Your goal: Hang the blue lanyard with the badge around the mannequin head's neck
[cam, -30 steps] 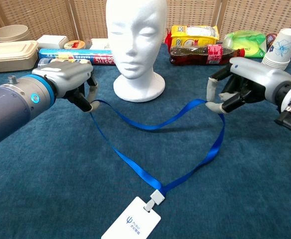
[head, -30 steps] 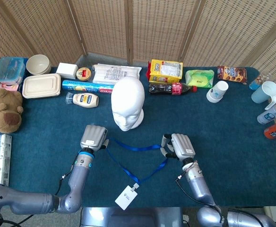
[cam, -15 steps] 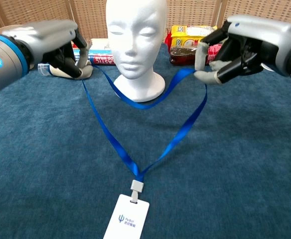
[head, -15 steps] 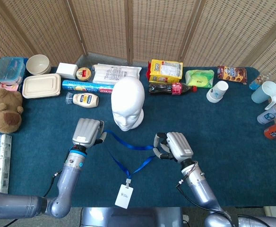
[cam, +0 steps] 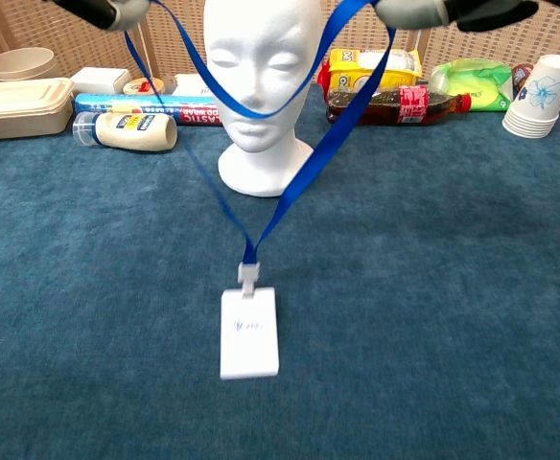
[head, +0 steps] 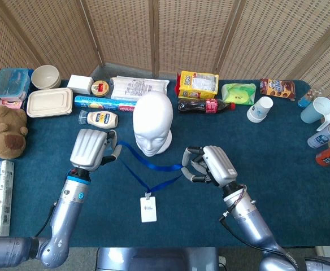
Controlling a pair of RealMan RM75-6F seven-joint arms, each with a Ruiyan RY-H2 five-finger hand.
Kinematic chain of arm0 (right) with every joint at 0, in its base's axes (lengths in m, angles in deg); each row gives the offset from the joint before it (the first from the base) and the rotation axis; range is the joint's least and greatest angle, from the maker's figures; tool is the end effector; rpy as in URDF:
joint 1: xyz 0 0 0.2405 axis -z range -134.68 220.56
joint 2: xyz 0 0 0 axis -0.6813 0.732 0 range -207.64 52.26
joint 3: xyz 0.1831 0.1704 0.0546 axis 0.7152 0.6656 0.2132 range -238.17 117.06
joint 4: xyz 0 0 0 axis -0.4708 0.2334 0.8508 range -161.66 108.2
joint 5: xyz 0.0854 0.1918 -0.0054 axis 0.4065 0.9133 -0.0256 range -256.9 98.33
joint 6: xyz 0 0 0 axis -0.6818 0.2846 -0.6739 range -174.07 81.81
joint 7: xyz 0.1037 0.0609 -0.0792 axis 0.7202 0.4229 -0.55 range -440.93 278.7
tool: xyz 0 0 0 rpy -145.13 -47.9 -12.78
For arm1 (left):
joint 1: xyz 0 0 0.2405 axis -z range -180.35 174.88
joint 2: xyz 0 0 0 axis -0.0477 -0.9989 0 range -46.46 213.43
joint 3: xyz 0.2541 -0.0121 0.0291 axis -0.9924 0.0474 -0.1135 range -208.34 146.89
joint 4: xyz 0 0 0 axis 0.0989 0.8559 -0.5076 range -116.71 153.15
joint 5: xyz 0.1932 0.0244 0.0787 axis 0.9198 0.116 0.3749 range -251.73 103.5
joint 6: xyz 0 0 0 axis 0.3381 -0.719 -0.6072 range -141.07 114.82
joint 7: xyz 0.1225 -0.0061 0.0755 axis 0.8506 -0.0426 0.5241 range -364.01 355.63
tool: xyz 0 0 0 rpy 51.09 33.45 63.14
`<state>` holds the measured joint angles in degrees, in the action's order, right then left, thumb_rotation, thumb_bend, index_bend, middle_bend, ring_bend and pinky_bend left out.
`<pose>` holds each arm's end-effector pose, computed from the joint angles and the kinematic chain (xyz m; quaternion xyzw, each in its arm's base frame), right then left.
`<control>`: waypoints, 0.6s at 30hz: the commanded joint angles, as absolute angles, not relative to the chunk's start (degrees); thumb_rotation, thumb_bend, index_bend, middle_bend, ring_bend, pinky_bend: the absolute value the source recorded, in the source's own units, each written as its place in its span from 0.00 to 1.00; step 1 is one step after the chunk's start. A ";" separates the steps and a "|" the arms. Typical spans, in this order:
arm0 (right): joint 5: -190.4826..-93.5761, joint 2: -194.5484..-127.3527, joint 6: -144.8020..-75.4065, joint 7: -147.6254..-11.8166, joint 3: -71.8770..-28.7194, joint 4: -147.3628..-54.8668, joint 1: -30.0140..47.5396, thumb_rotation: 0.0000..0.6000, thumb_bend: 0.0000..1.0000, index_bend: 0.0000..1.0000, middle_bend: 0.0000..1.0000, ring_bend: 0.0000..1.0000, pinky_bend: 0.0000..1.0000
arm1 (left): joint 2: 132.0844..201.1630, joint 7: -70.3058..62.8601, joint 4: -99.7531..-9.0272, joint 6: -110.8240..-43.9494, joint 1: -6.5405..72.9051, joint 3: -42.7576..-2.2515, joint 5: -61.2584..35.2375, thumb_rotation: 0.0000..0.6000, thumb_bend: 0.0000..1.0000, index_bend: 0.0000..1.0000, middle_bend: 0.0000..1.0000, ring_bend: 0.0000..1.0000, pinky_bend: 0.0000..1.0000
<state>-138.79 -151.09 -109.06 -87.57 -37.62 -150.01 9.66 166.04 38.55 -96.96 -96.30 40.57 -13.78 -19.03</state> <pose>-0.0630 -0.2871 0.0924 0.5710 -0.5383 0.5598 0.2661 -0.0619 0.3089 0.0766 -0.6361 -0.3367 -0.4733 0.5079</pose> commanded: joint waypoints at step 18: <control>-126.82 -143.16 -103.68 -78.48 -28.32 -146.46 3.10 1.00 0.58 0.71 1.00 1.00 1.00 | 162.39 40.00 -99.58 -96.99 43.78 -5.90 -23.79 0.88 0.43 0.68 1.00 1.00 1.00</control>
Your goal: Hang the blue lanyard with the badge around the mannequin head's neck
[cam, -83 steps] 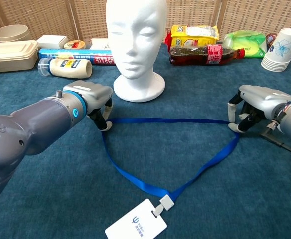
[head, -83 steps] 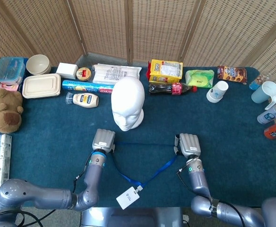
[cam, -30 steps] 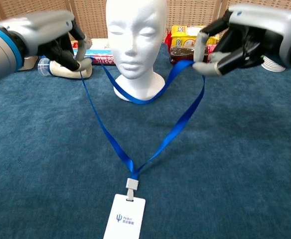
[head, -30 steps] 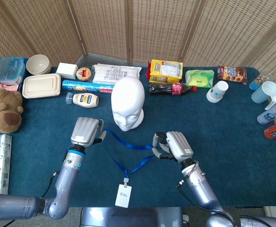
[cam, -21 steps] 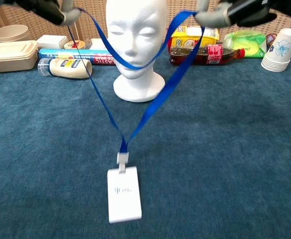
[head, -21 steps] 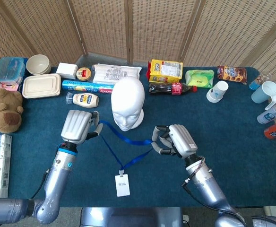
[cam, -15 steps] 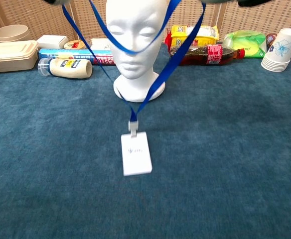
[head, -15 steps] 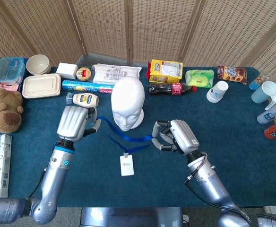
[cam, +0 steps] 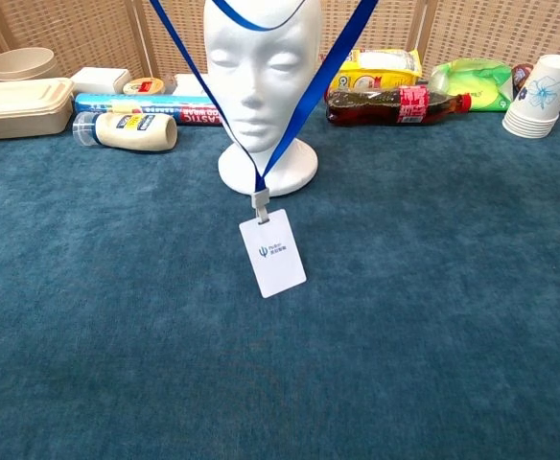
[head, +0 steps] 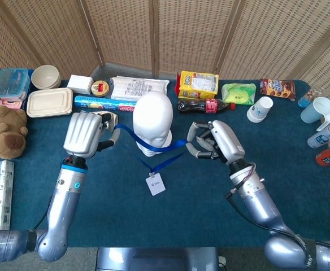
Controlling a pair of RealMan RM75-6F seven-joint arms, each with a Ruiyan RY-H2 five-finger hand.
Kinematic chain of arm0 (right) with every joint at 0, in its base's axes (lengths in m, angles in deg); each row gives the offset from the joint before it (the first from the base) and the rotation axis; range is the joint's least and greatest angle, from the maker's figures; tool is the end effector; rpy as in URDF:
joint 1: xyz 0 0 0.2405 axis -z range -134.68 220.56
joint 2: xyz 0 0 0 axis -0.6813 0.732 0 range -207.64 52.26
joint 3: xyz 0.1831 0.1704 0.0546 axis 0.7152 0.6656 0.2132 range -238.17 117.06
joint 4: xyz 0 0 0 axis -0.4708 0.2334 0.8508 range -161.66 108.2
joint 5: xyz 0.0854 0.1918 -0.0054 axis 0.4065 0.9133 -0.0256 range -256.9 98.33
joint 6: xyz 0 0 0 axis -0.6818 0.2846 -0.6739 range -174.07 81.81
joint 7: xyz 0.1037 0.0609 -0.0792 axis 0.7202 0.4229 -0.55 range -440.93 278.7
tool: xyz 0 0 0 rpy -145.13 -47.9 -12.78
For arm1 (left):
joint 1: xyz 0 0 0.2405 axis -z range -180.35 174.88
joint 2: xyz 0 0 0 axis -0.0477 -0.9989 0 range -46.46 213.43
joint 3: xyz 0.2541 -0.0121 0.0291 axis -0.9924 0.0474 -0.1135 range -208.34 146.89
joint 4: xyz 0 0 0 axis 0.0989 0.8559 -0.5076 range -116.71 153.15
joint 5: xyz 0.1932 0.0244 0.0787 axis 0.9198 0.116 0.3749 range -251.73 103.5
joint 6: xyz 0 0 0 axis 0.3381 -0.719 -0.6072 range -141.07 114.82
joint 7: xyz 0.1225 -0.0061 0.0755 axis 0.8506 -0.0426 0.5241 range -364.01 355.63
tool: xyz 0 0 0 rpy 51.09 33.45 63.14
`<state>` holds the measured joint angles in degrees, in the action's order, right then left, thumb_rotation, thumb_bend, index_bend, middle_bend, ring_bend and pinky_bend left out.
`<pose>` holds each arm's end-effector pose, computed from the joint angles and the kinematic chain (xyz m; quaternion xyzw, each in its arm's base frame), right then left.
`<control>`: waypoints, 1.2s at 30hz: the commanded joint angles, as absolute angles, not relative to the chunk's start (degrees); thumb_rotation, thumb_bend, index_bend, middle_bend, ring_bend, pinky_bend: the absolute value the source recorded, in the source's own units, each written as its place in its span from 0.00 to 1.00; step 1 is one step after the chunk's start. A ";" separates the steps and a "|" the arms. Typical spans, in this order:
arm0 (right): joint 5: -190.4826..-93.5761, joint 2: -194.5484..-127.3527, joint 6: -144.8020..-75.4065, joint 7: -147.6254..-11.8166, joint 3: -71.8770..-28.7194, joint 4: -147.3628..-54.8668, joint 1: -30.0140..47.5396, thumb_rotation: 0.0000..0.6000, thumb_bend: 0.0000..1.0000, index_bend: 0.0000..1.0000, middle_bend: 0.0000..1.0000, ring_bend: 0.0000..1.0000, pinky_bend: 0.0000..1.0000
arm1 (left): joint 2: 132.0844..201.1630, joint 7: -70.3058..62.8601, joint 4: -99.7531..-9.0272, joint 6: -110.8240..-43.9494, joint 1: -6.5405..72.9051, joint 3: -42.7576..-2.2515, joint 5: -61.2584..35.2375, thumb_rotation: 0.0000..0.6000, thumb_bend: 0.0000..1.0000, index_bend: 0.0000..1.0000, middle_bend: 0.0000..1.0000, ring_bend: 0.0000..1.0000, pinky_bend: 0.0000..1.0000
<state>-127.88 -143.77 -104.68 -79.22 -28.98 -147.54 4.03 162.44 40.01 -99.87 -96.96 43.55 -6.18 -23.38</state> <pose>-0.0460 -0.3309 0.1343 0.5290 -0.5568 0.5875 0.2548 -0.0334 0.3262 0.1140 -0.6029 -0.3253 -0.5099 0.5203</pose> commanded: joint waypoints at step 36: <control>-108.10 -140.42 -97.42 -80.18 -27.68 -127.67 -10.29 1.00 0.58 0.71 1.00 1.00 1.00 | 165.02 32.49 -79.12 -89.89 48.91 -2.50 -35.24 0.90 0.43 0.68 1.00 1.00 1.00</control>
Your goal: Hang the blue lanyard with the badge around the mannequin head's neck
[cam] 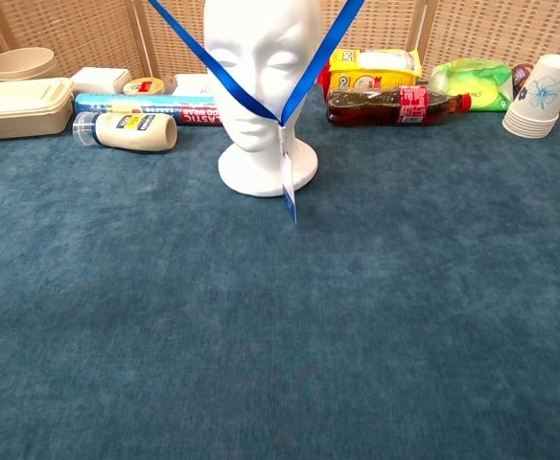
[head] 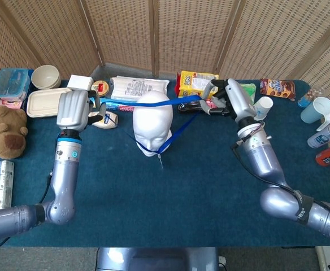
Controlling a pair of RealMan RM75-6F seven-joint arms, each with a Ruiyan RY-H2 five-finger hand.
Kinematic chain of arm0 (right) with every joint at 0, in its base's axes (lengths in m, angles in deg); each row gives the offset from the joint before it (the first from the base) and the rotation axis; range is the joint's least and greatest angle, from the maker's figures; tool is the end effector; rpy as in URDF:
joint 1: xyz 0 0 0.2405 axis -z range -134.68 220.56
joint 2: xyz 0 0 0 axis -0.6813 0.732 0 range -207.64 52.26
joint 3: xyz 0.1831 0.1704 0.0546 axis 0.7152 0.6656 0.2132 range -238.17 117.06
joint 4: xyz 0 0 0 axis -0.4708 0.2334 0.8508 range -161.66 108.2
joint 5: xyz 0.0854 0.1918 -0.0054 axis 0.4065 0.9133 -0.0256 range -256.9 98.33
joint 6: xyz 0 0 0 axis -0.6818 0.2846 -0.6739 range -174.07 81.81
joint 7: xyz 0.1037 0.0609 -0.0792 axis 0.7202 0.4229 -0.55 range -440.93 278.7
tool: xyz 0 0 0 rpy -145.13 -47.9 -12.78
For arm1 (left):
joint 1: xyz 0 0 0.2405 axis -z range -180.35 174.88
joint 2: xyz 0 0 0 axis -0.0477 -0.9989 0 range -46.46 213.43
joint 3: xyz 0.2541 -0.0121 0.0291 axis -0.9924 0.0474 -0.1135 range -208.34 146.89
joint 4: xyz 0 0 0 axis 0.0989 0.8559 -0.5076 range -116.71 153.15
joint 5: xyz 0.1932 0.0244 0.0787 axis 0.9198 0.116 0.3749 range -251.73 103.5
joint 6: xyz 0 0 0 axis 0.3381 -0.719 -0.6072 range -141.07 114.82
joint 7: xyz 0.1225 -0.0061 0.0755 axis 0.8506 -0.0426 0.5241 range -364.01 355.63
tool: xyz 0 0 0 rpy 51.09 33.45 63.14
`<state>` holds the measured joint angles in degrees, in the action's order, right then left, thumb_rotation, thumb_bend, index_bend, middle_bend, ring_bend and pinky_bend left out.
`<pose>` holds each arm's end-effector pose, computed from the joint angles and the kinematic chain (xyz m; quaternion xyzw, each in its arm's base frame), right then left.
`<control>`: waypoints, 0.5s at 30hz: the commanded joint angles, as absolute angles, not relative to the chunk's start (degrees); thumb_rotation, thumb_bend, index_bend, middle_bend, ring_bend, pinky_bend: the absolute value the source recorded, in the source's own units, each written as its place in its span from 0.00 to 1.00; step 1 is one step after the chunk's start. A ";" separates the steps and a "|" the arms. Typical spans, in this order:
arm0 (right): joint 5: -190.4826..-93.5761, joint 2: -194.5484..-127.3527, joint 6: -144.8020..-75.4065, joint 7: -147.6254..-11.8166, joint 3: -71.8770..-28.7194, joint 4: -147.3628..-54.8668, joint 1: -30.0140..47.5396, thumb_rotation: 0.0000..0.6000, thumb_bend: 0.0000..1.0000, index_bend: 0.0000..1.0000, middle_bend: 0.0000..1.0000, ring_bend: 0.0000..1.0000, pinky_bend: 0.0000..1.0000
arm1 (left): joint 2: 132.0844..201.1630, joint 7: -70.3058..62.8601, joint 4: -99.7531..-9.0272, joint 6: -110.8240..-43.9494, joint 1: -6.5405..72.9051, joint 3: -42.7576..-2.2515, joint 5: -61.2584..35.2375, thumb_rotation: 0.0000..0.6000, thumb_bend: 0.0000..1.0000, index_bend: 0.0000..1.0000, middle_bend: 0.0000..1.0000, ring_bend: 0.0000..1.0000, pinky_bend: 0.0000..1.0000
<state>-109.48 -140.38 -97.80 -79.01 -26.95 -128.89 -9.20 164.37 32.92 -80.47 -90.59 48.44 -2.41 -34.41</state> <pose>-0.0476 -0.4208 0.1690 0.4913 -0.5628 0.5726 0.3377 -0.0643 0.3990 0.1127 -0.5540 -0.3653 -0.4786 0.5750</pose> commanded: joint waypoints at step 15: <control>-102.82 -143.55 -95.17 -83.85 -29.22 -119.56 -16.84 1.00 0.58 0.71 1.00 1.00 1.00 | 168.27 32.21 -71.62 -87.07 52.49 -1.70 -38.24 0.91 0.43 0.68 1.00 1.00 1.00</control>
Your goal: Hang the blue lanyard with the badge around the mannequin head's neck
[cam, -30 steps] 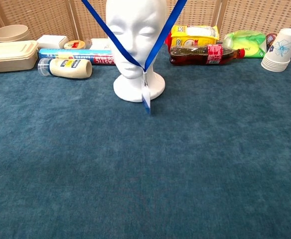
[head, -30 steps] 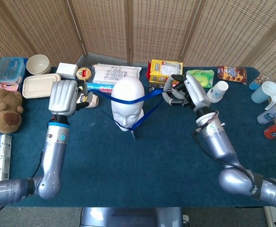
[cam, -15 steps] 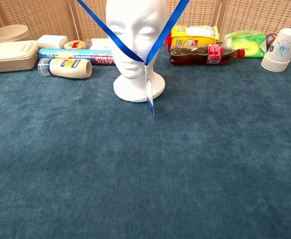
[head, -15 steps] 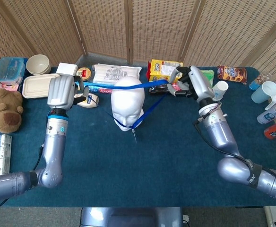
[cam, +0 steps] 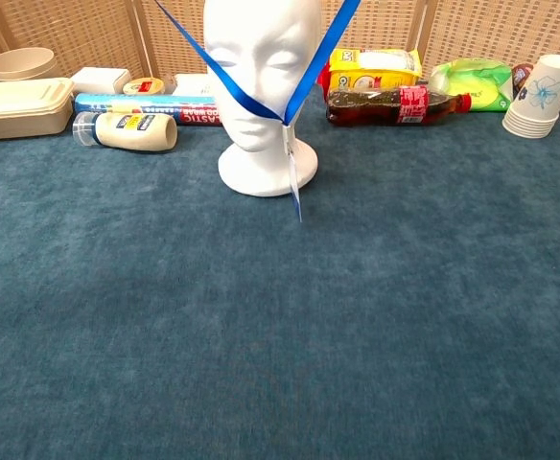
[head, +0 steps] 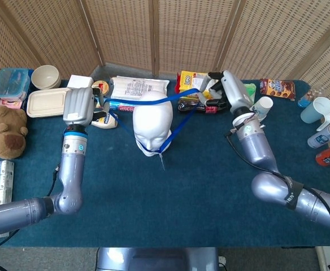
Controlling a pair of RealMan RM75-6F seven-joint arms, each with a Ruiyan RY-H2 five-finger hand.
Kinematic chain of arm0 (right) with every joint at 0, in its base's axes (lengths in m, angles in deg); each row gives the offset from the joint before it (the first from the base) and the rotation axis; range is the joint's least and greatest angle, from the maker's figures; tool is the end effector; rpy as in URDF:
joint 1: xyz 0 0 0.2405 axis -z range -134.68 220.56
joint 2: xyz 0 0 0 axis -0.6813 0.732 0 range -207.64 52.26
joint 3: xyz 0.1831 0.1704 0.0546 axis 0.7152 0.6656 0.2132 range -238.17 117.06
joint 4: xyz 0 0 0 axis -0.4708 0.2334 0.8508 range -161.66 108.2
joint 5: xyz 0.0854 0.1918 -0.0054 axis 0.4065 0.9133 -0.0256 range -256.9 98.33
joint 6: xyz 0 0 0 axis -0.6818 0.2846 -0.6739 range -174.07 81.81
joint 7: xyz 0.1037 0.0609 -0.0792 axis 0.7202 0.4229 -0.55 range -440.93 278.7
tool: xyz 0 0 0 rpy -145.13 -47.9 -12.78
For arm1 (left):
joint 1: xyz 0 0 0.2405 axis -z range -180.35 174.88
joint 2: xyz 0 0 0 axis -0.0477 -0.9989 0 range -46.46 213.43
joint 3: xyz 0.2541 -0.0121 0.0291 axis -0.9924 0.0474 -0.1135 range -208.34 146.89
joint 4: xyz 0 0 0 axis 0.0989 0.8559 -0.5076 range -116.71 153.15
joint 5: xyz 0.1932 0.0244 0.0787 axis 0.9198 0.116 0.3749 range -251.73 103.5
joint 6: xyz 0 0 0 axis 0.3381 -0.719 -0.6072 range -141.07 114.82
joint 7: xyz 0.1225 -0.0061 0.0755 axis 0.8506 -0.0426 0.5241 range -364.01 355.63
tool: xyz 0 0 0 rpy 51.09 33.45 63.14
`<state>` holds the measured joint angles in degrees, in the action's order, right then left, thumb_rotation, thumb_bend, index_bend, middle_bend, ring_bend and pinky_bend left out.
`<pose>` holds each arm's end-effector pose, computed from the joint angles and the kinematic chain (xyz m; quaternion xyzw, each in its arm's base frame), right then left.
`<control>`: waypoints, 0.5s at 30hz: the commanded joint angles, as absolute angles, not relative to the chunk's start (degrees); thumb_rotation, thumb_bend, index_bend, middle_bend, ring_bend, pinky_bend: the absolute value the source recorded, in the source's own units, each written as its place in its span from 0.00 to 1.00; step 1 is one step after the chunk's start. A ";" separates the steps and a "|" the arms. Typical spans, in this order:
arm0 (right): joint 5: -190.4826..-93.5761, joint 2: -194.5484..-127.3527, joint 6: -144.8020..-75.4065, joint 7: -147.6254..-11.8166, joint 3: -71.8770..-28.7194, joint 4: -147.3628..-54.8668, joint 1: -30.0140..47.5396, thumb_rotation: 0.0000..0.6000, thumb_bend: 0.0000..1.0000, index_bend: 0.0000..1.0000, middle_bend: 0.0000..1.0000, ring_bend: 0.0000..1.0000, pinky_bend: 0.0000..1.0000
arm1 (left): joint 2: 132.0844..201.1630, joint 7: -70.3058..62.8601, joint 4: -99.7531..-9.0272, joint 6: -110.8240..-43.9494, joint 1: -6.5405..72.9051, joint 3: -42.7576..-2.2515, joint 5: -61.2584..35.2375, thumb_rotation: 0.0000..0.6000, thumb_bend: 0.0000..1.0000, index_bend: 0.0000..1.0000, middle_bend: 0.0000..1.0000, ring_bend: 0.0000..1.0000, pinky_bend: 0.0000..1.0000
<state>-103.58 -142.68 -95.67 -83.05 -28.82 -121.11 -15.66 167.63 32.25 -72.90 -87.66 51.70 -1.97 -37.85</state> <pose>-0.0377 -0.4488 0.1634 0.4984 -0.5578 0.5537 0.3659 -0.0641 0.4208 0.0983 -0.5506 -0.3794 -0.4650 0.5802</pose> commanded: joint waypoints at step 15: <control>-98.76 -147.54 -92.30 -87.01 -30.77 -109.68 -22.14 1.00 0.58 0.72 1.00 1.00 1.00 | 171.71 31.97 -64.80 -84.76 55.42 -1.41 -40.35 0.91 0.43 0.68 1.00 1.00 1.00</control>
